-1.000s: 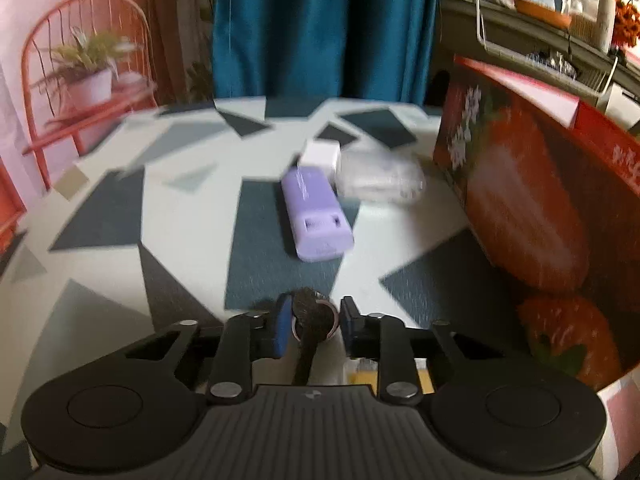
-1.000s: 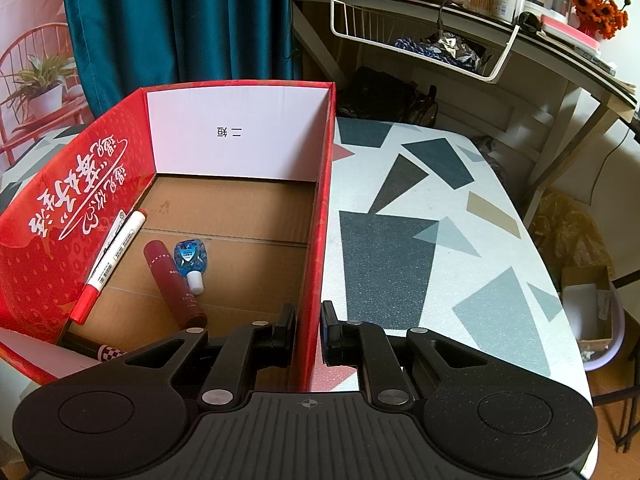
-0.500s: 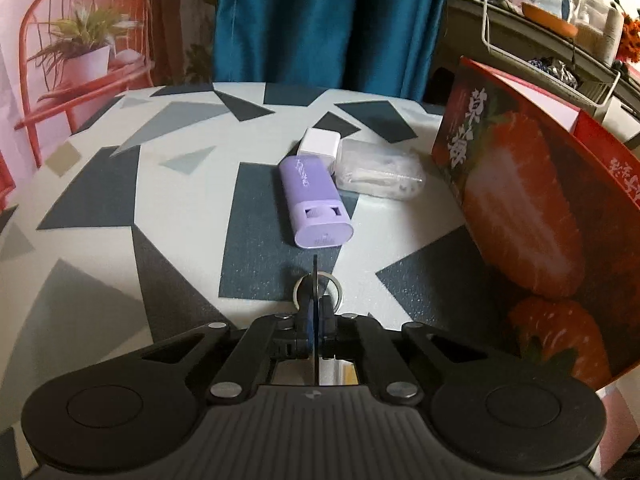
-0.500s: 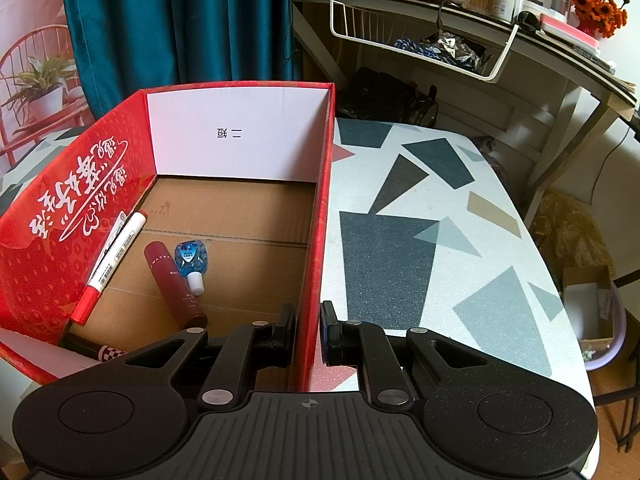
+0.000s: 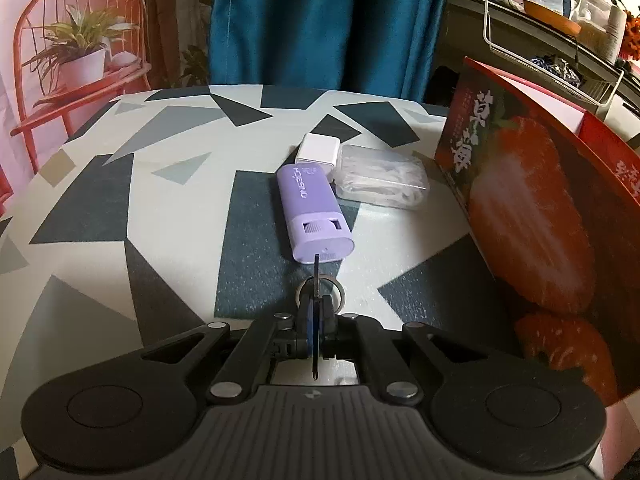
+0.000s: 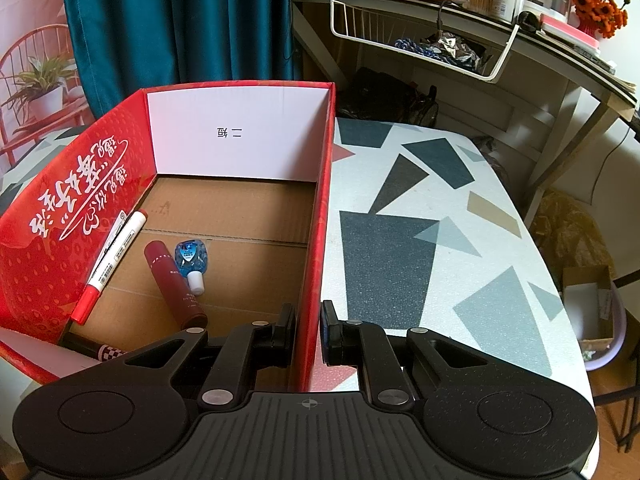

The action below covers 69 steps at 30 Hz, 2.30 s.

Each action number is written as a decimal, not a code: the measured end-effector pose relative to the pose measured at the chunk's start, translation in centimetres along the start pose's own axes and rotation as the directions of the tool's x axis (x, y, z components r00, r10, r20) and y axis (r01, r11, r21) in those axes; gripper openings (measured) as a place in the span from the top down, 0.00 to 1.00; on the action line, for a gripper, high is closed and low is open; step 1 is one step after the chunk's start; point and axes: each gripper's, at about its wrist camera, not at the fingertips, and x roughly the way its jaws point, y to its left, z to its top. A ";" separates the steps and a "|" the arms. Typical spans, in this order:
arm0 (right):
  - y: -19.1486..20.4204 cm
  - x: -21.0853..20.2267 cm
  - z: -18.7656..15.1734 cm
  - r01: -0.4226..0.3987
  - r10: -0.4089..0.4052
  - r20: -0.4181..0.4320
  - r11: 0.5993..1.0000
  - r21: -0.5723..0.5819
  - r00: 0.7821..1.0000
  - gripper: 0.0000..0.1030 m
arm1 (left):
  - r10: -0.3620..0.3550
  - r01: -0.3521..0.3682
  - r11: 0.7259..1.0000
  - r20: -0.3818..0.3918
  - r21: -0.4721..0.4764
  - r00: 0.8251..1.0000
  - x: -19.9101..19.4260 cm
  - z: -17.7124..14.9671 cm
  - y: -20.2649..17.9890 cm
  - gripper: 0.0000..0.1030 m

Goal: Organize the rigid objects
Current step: 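Carry the black key over the red box and release it inside, then move the left tool down to the gold card in its clear case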

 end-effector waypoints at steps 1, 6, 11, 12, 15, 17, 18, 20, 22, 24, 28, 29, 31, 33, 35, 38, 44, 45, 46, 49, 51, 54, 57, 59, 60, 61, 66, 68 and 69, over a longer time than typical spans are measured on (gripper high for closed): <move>0.0 0.0 0.0 0.000 0.000 -0.001 1.000 0.000 1.000 0.88 | 0.001 -0.001 1.000 0.004 0.007 1.000 0.1 0.0 -0.1 0.96; 0.0 0.0 -0.1 -0.005 0.005 0.000 1.000 0.003 1.000 0.87 | -0.008 0.008 1.000 0.037 0.024 0.999 0.2 -0.3 -0.3 0.97; 0.0 0.0 0.0 -0.006 0.006 -0.001 1.000 0.002 1.000 0.87 | -0.020 0.019 1.000 0.109 0.007 0.994 -1.2 0.3 -0.1 0.97; 0.0 0.0 0.0 -0.006 0.006 -0.001 1.000 0.002 1.000 0.87 | -0.031 0.031 1.000 0.115 0.004 0.993 -1.5 0.6 -0.1 0.97; 0.0 0.0 0.0 -0.006 0.006 0.000 1.000 0.002 1.000 0.87 | -0.051 0.050 0.999 0.127 0.010 0.991 -1.9 1.1 -0.4 0.97; 0.0 0.0 0.0 -0.006 0.006 0.000 1.000 0.003 1.000 0.87 | -0.070 0.070 0.998 0.134 0.003 0.989 -2.3 1.3 -0.5 0.97; 0.0 0.0 0.0 -0.007 0.007 0.000 1.000 0.003 1.000 0.87 | -0.075 0.075 0.997 0.143 0.003 0.987 -2.6 1.5 -0.6 0.97; 0.0 0.0 0.0 -0.006 0.006 -0.001 1.000 0.002 1.000 0.87 | -0.095 0.095 0.995 0.166 0.006 0.982 -3.3 2.1 -0.8 0.97; 0.0 0.0 0.0 -0.006 0.006 -0.001 1.000 0.002 1.000 0.87 | -0.124 0.124 0.992 0.195 0.013 0.973 -4.2 3.0 -1.2 0.97; 0.0 0.0 0.0 -0.007 0.007 -0.001 1.000 0.002 1.000 0.88 | -0.156 0.153 0.988 0.231 0.034 0.960 -5.2 4.1 -1.8 0.97; 0.0 0.0 0.0 -0.006 0.006 -0.001 1.000 0.001 1.000 0.88 | -0.235 0.217 0.972 0.271 0.092 0.933 -6.6 6.3 -3.7 0.97; 0.0 0.0 0.0 -0.006 0.006 -0.001 1.000 0.001 1.000 0.88 | -0.251 0.233 0.967 0.274 0.099 0.928 -6.8 6.6 -4.1 0.97; 0.0 0.0 0.0 -0.006 0.006 -0.001 1.000 0.002 1.000 0.88 | -0.292 0.274 0.956 0.278 0.104 0.915 -7.1 7.5 -4.9 0.97; 0.0 0.0 0.0 -0.006 0.006 -0.002 1.000 0.001 1.000 0.88 | -0.328 0.308 0.944 0.280 0.114 0.902 -7.2 8.1 -5.9 0.97; 0.1 0.1 0.0 -0.006 0.006 -0.003 1.000 0.002 1.000 0.88 | -0.363 0.339 0.931 0.278 0.133 0.889 -7.2 8.5 -7.0 0.97; 0.1 0.1 0.0 -0.006 0.006 -0.003 1.000 0.001 1.000 0.88 | -0.426 0.394 0.904 0.257 0.168 0.868 -7.1 8.9 -8.7 0.97; 0.2 0.2 0.1 -0.005 0.005 -0.008 1.000 -0.003 1.000 0.88 | -0.485 0.448 0.863 0.135 0.233 0.864 -3.7 9.2 -12.2 0.97; 0.2 0.2 0.1 -0.005 0.005 -0.009 1.000 -0.003 1.000 0.88 | -0.487 0.454 0.860 0.109 0.233 0.867 -2.8 9.2 -12.6 0.97; 0.2 0.2 0.1 -0.006 0.006 -0.009 1.000 -0.002 1.000 0.88 | -0.487 0.457 0.858 0.090 0.234 0.869 -2.2 9.2 -12.7 0.97; 0.1 0.2 0.1 -0.008 0.008 -0.010 1.000 0.003 1.000 0.88 | -0.465 0.437 0.865 0.063 0.246 0.883 -0.4 9.5 -12.9 0.97; 0.1 0.2 0.1 -0.009 0.009 -0.011 1.000 0.002 1.000 0.88 | -0.454 0.427 0.869 0.059 0.251 0.889 0.4 9.7 -12.8 0.97; 0.1 0.2 0.1 -0.008 0.008 -0.011 1.000 0.003 1.000 0.88 | -0.450 0.419 0.867 0.060 0.270 0.891 0.8 10.2 -12.4 0.97; 0.1 0.2 0.1 -0.008 0.008 -0.011 1.000 0.002 1.000 0.88 | -0.445 0.410 0.866 0.066 0.288 0.893 0.7 10.7 -12.1 0.96; 0.1 0.2 0.1 -0.008 0.008 -0.011 1.000 0.003 1.000 0.88 | -0.458 0.420 0.857 0.069 0.297 0.886 0.4 10.9 -11.8 0.96; 0.1 0.2 0.1 -0.008 0.008 -0.011 1.000 0.003 1.000 0.88 | -0.460 0.420 0.854 0.068 0.308 0.885 -0.3 11.0 -11.7 0.95; 0.1 0.2 0.1 -0.008 0.008 -0.012 1.000 0.003 1.000 0.88 | -0.460 0.417 0.851 0.070 0.319 0.885 -0.7 10.9 -11.6 0.93; 0.1 0.2 0.1 -0.010 0.010 -0.010 1.000 0.006 1.000 0.88 | -0.430 0.395 0.882 0.100 0.256 0.897 -2.8 10.0 -8.5 0.67; 0.0 0.2 0.0 -0.012 0.012 -0.008 1.000 0.009 1.000 0.88 | -0.397 0.366 0.904 0.115 0.222 0.911 -3.6 9.1 -6.7 0.62; 0.0 0.2 0.0 -0.012 0.012 -0.008 1.000 0.009 1.000 0.88 | -0.373 0.344 0.915 0.118 0.212 0.920 -3.9 8.5 -5.9 0.62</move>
